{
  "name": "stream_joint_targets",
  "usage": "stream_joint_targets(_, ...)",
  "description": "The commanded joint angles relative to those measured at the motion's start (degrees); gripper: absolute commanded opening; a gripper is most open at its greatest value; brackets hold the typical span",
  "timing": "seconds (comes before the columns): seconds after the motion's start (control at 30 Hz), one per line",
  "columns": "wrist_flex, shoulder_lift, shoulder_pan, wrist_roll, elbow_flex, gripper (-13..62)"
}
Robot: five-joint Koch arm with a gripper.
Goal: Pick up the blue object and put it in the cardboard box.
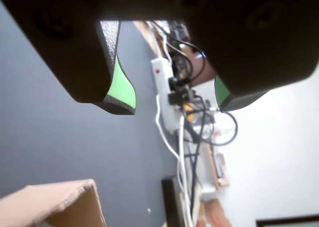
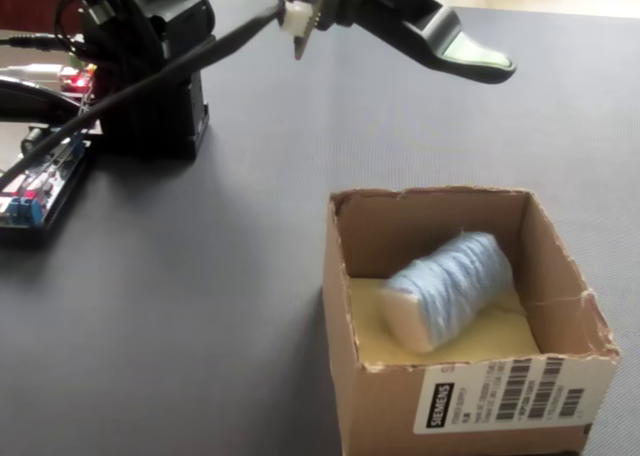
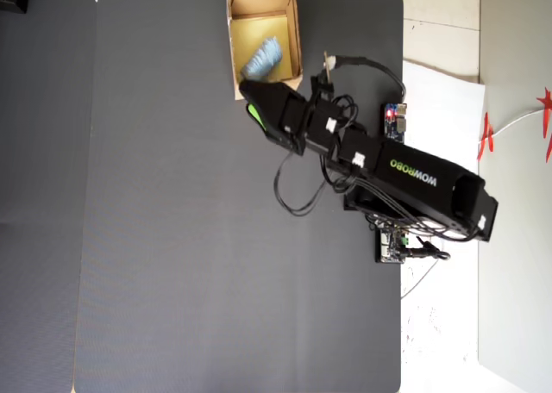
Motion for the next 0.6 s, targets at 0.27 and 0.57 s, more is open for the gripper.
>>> stream_joint_targets(0.27,-7.8,8.0,-3.3,2.8,9.4,31.6)
stream_joint_targets(0.57,-7.8,13.4,-6.6,3.9,17.3,31.7)
